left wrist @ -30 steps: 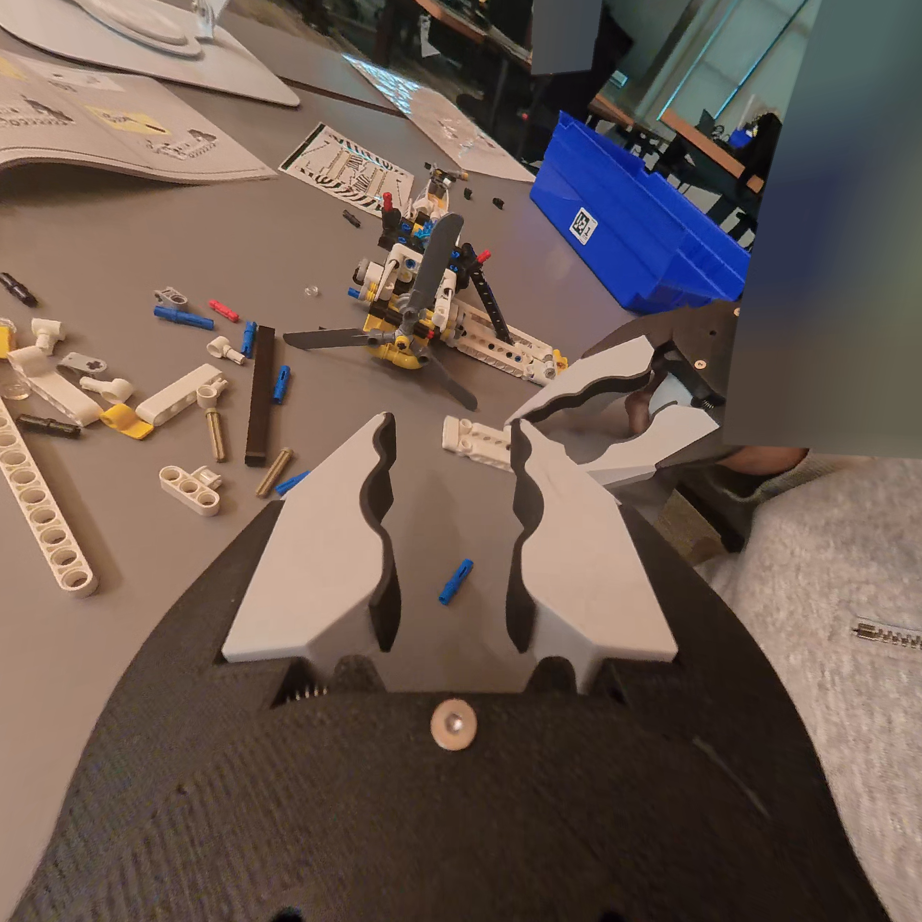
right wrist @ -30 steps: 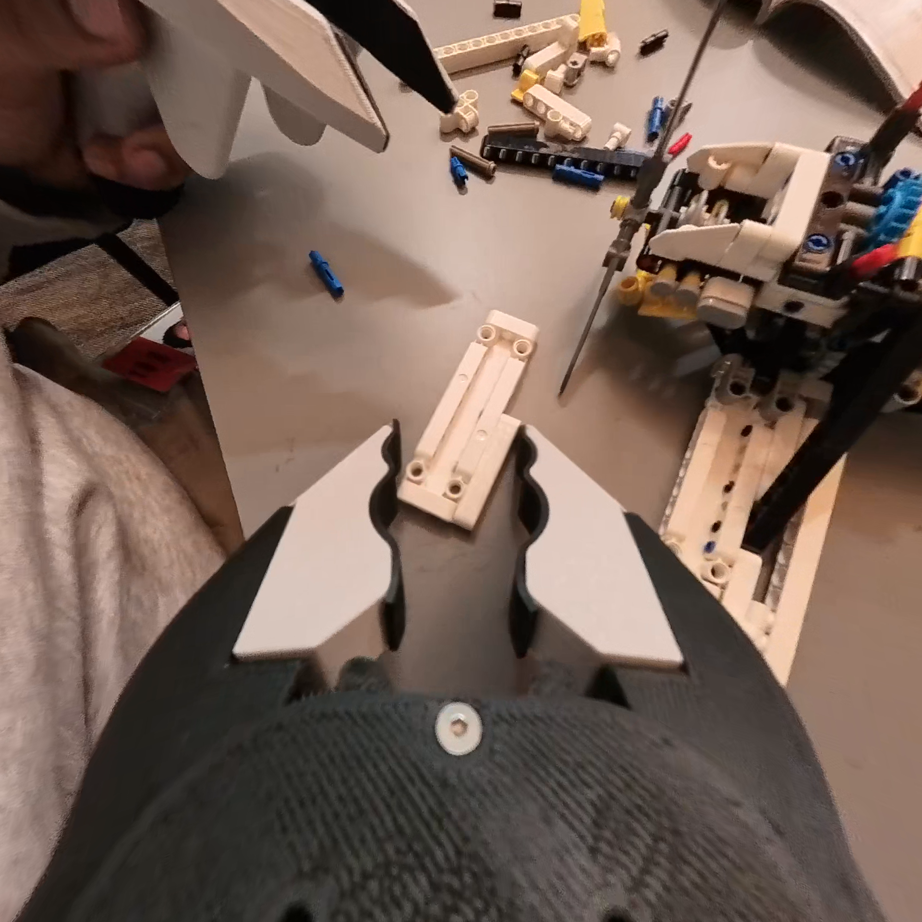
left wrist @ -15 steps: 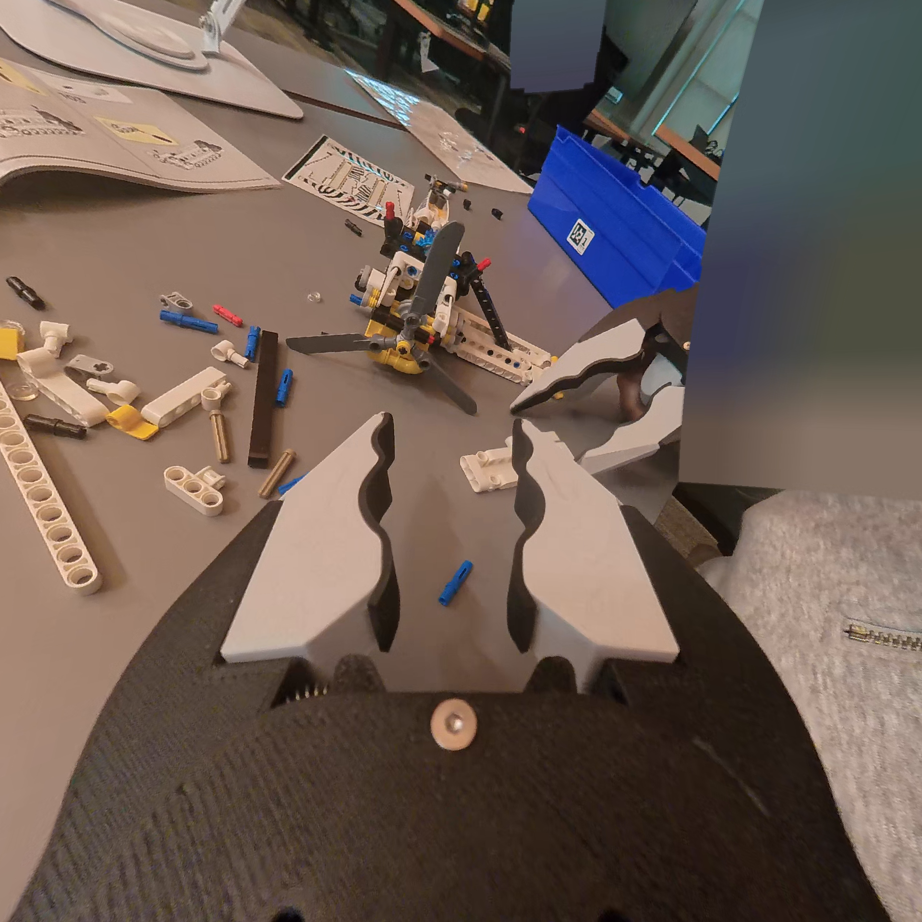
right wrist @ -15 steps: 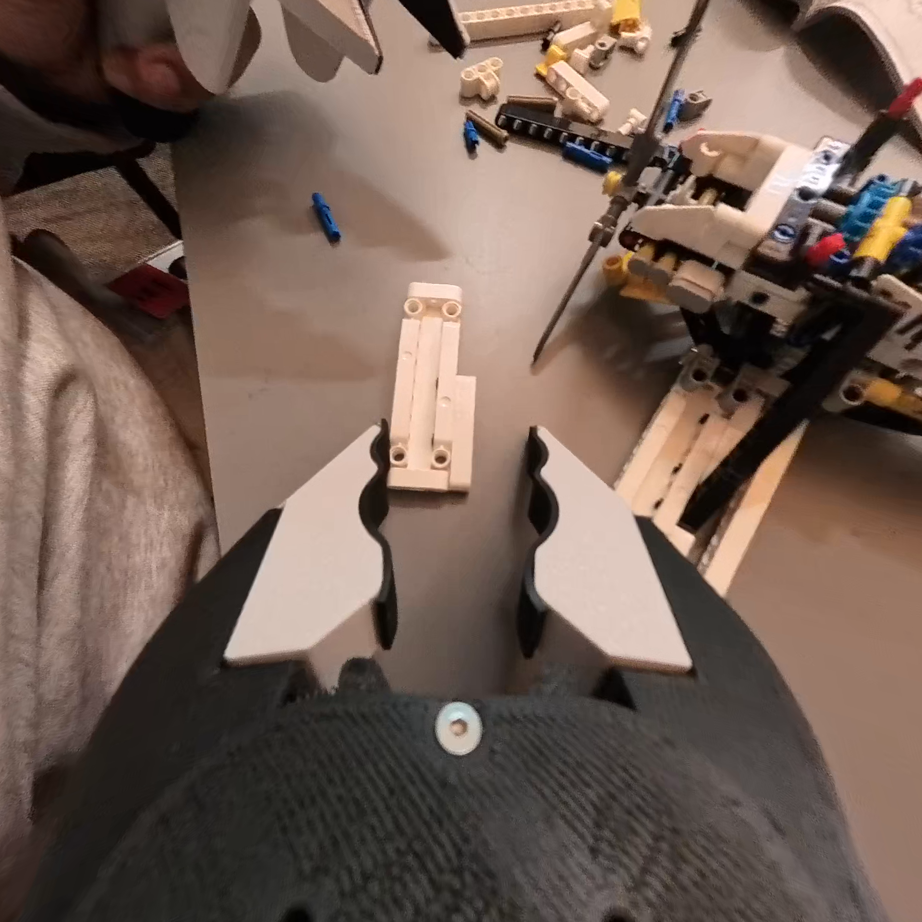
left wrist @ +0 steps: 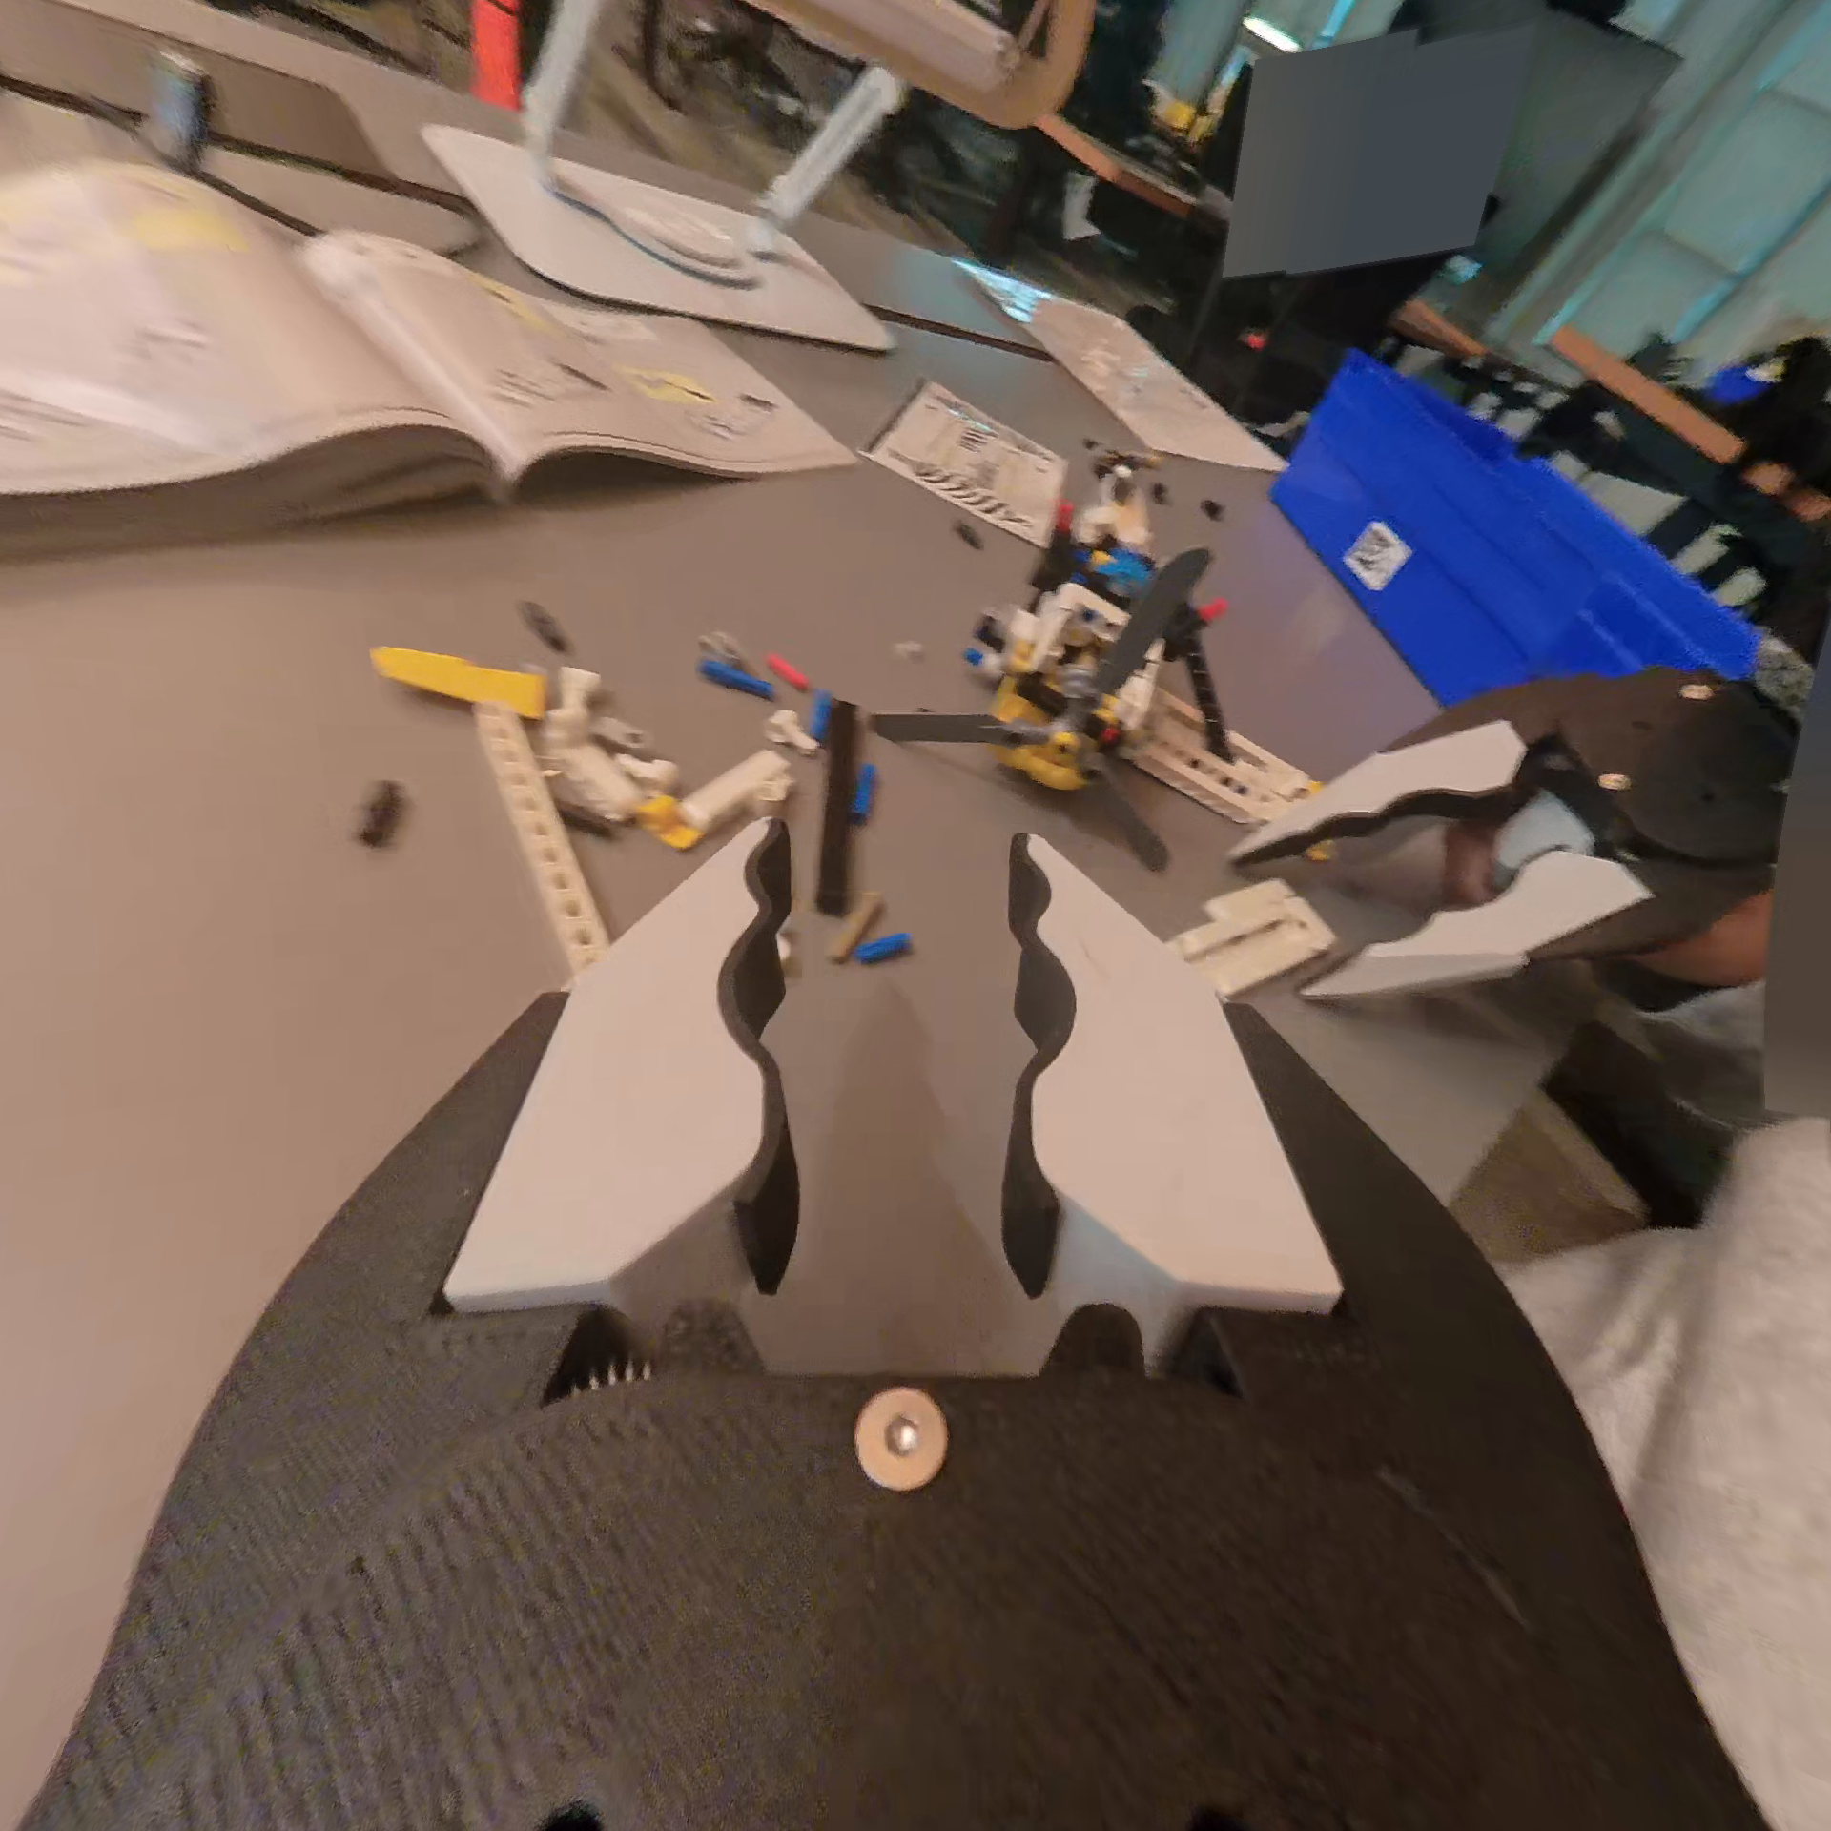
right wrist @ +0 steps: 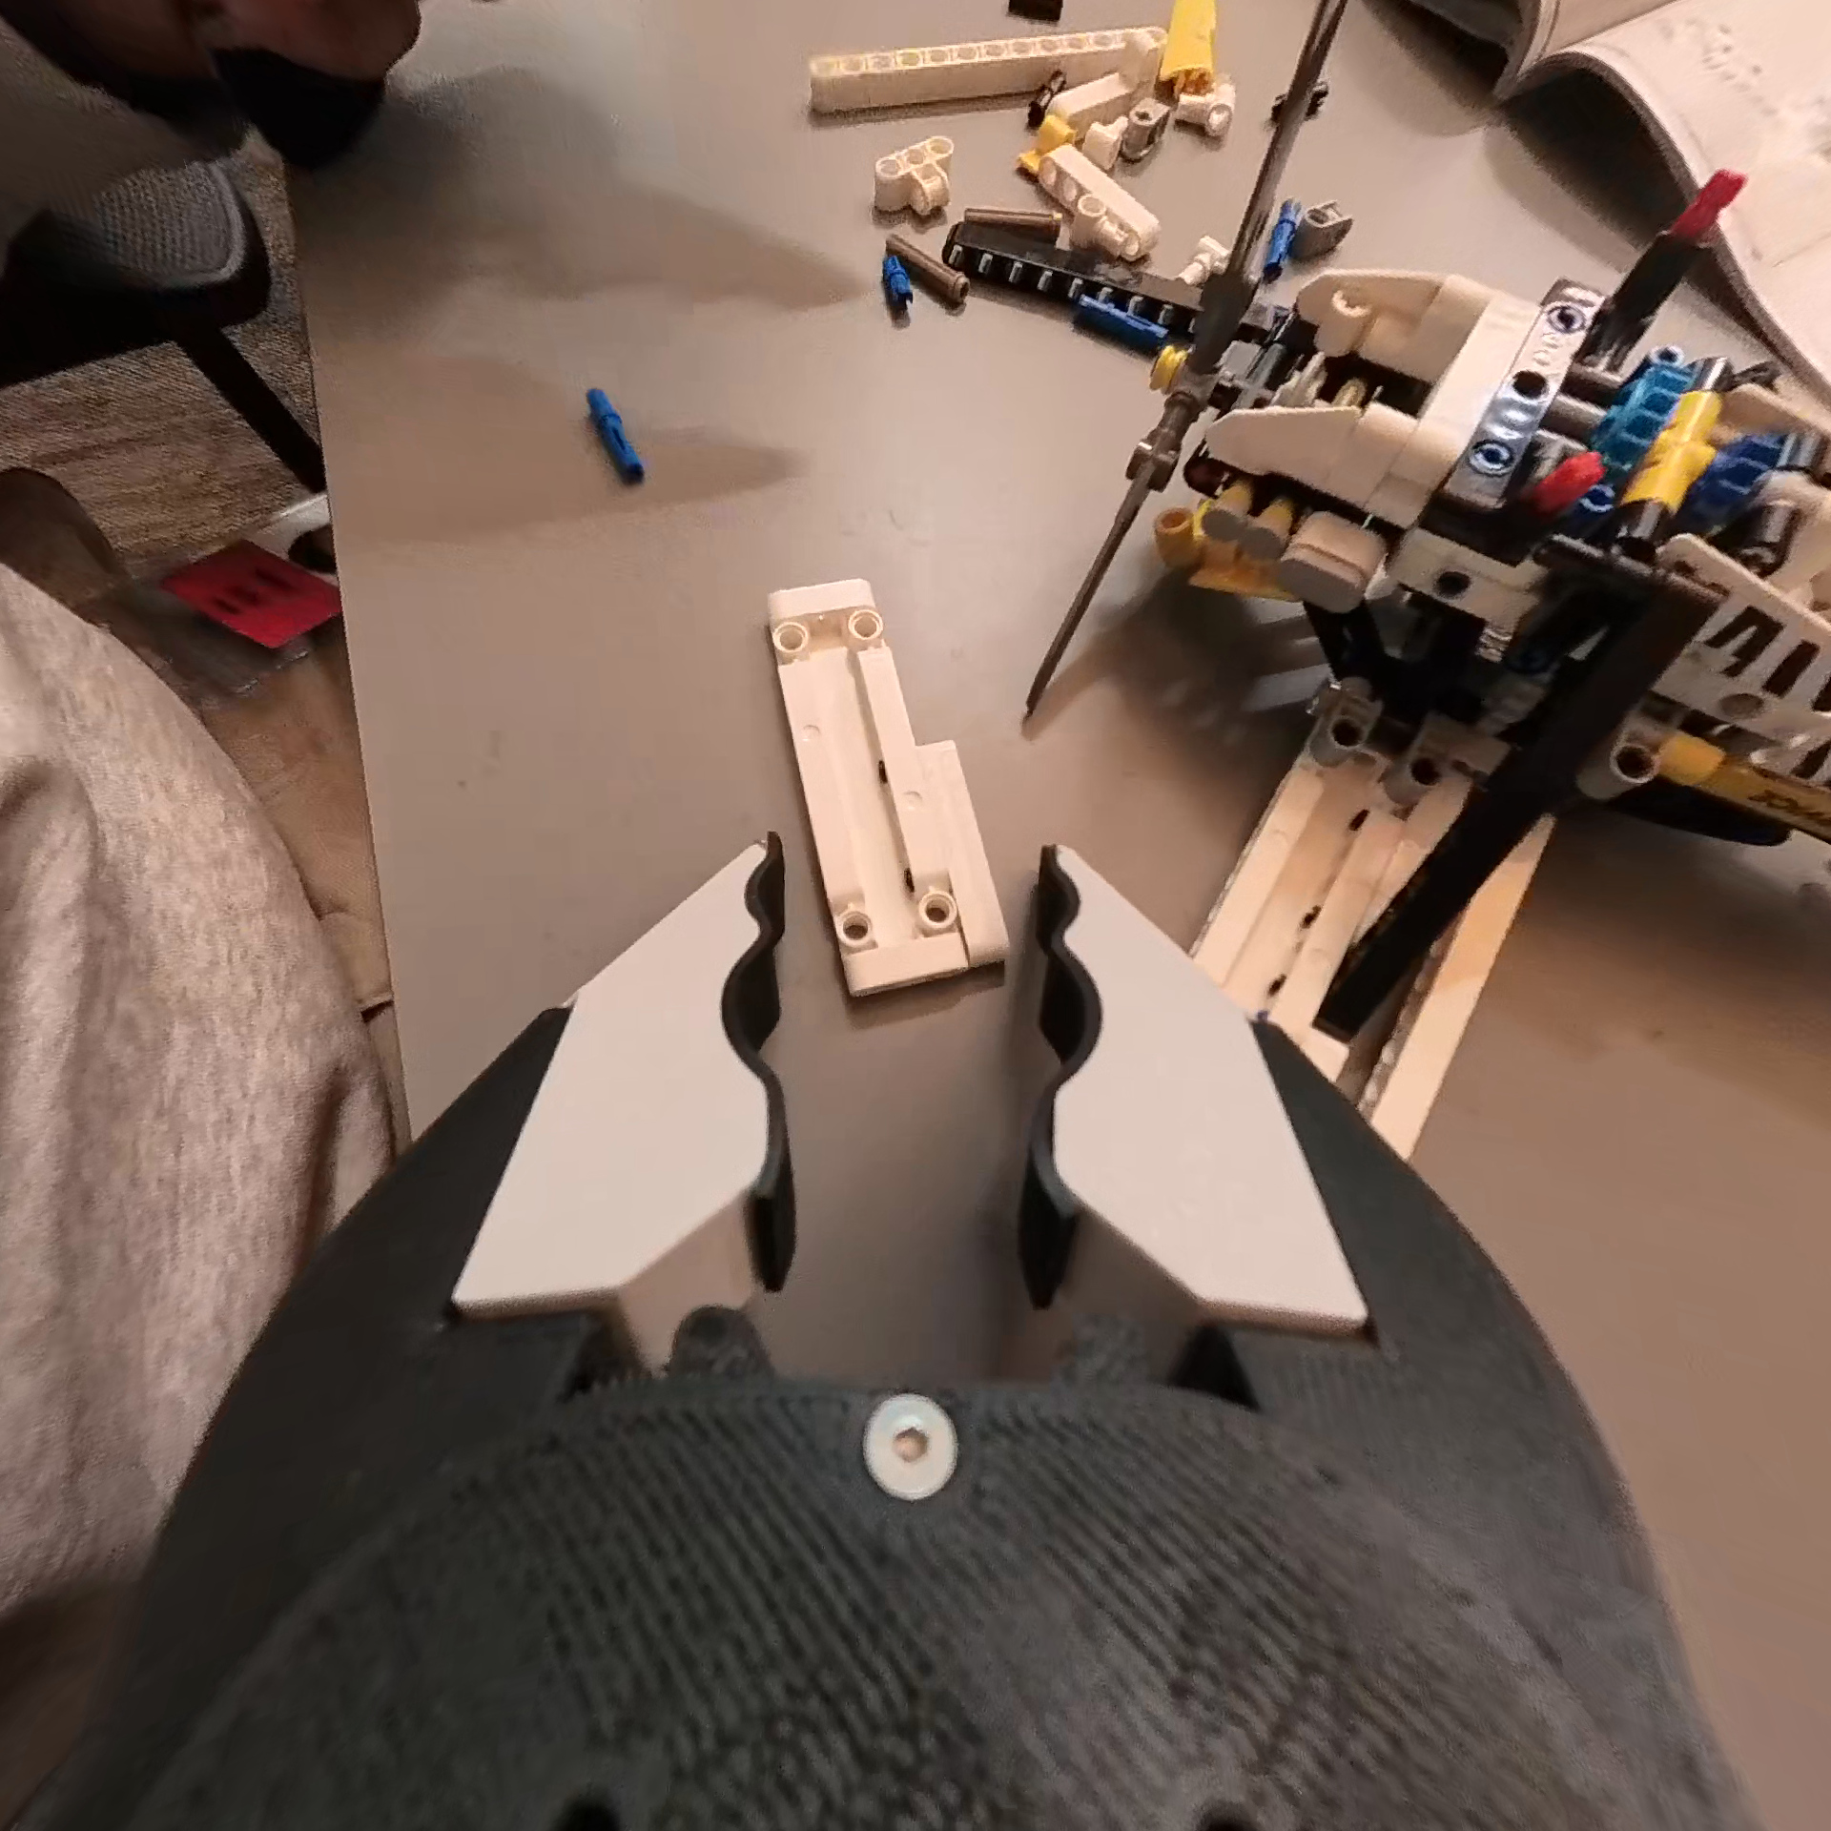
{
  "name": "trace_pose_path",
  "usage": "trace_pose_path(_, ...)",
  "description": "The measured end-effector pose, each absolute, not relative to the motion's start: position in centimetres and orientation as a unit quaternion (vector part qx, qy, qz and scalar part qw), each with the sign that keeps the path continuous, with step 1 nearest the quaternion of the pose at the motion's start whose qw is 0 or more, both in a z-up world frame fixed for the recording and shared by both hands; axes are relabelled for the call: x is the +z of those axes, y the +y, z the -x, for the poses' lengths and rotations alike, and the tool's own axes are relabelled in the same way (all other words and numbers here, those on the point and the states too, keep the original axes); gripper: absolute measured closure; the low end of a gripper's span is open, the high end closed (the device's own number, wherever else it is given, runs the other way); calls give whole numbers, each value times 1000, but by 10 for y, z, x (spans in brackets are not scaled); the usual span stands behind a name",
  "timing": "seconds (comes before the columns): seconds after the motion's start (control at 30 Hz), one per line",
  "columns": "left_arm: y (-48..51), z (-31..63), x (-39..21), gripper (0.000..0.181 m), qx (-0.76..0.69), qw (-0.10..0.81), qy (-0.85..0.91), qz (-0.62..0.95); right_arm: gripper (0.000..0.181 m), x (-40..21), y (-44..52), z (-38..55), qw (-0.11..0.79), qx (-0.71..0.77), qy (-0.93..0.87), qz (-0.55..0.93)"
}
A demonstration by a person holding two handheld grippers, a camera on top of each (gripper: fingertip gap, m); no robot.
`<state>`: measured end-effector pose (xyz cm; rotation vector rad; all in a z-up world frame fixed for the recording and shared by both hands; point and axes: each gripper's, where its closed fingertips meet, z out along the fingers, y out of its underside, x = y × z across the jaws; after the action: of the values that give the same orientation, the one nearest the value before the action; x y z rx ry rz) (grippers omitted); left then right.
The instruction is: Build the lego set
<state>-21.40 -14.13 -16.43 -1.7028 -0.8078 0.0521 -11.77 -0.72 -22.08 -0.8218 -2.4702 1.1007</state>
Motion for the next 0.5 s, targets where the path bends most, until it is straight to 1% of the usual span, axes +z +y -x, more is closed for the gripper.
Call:
trace_pose_path(0.27,-149,227,-167,139,40,578,-368,727,136,-222,-11,117,129,391,-867,281)
trace_pose_path(0.43,-145,227,-171,139,61,560,-360,744,148,-222,-16,113,123,394,-872,265)
trace_pose_path(0.5,-144,226,-172,139,67,556,-357,748,149,-221,-17,113,127,394,-872,261)
